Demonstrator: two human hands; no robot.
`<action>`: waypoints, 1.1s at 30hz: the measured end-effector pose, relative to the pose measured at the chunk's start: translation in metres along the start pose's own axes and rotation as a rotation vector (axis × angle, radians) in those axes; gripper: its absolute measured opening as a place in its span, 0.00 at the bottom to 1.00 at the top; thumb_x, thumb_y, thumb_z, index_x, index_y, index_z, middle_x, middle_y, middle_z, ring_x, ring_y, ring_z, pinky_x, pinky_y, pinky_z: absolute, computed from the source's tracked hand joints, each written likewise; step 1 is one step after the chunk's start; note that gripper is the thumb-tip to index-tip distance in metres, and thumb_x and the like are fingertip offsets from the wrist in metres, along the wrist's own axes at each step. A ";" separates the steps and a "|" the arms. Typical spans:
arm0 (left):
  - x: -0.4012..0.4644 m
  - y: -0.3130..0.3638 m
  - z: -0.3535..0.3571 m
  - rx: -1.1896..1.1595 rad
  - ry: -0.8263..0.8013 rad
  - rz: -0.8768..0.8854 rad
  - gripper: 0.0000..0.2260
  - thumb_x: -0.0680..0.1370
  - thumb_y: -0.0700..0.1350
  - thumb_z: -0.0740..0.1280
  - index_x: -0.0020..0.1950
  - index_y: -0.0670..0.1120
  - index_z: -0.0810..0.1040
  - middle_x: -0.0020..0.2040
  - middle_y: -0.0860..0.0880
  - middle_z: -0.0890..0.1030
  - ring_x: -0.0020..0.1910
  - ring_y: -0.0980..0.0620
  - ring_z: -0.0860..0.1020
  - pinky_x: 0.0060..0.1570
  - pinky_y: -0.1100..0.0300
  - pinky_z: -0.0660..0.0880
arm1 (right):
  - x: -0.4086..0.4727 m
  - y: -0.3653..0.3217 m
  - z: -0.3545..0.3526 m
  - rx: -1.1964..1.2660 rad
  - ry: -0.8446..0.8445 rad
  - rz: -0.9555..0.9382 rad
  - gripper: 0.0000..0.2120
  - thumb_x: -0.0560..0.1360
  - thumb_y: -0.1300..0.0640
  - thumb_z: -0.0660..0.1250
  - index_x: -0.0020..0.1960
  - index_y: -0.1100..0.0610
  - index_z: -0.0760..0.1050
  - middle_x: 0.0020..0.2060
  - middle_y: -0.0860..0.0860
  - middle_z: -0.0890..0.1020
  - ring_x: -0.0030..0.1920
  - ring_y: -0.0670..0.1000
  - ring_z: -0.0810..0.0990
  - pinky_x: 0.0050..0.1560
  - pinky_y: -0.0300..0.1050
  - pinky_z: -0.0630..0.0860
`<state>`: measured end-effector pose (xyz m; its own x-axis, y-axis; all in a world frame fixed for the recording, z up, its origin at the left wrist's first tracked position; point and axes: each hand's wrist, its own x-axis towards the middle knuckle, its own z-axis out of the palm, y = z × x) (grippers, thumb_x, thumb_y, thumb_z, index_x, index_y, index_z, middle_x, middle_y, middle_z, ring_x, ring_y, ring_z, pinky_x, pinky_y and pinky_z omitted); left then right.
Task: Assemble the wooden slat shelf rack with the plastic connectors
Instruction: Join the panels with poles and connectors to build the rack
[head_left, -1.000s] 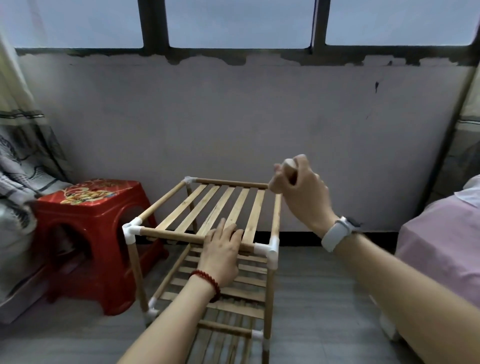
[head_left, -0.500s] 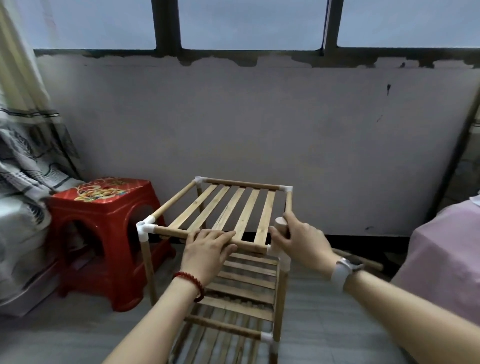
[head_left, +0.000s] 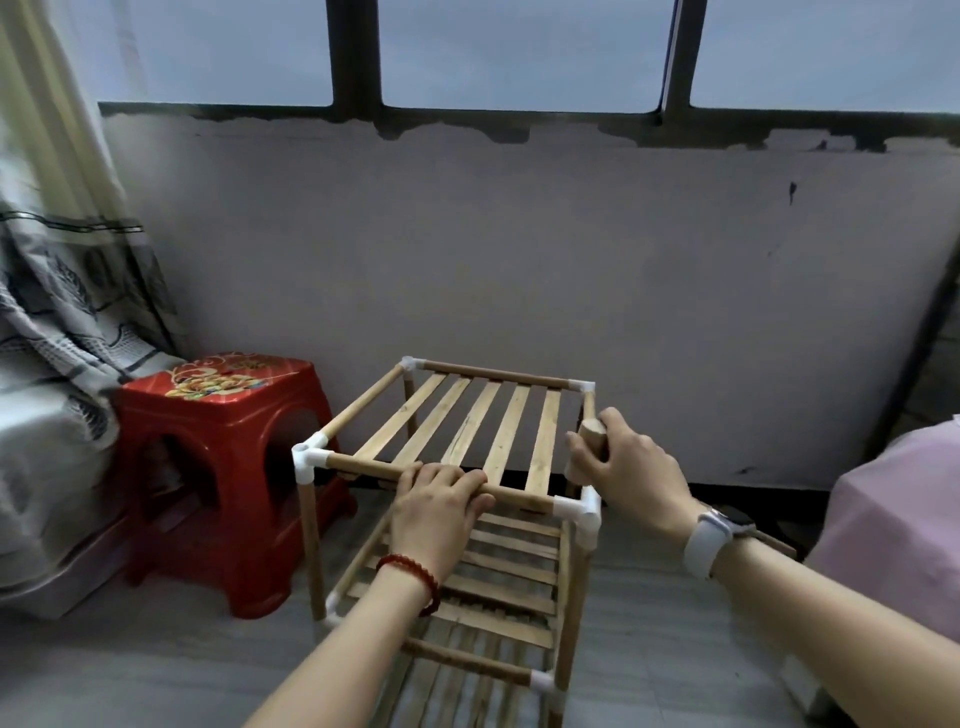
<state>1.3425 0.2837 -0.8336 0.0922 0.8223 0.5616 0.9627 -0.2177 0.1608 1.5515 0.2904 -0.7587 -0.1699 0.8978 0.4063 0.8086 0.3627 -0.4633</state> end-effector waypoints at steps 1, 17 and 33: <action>-0.001 0.008 0.002 -0.017 0.001 -0.001 0.16 0.79 0.57 0.58 0.61 0.53 0.78 0.54 0.53 0.80 0.58 0.50 0.75 0.63 0.53 0.64 | 0.004 -0.005 0.000 0.055 0.005 0.015 0.13 0.79 0.43 0.55 0.51 0.53 0.65 0.43 0.52 0.81 0.43 0.55 0.79 0.47 0.54 0.76; -0.030 -0.118 -0.044 -0.676 -0.003 -0.684 0.31 0.79 0.42 0.63 0.77 0.44 0.51 0.68 0.42 0.72 0.66 0.46 0.71 0.63 0.56 0.67 | -0.006 -0.053 0.069 0.046 -0.039 -0.128 0.16 0.79 0.41 0.52 0.56 0.53 0.63 0.40 0.47 0.77 0.40 0.50 0.77 0.44 0.47 0.73; -0.040 0.004 -0.011 -0.511 -0.027 -0.080 0.29 0.71 0.53 0.72 0.69 0.59 0.64 0.49 0.56 0.72 0.49 0.57 0.73 0.50 0.66 0.71 | 0.004 -0.062 -0.008 0.067 0.069 -0.158 0.11 0.79 0.43 0.55 0.49 0.51 0.62 0.35 0.44 0.74 0.35 0.45 0.72 0.38 0.44 0.64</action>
<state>1.3402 0.2441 -0.8468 0.0365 0.8588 0.5110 0.7204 -0.3770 0.5822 1.5049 0.2696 -0.7215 -0.2512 0.8098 0.5303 0.7350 0.5160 -0.4399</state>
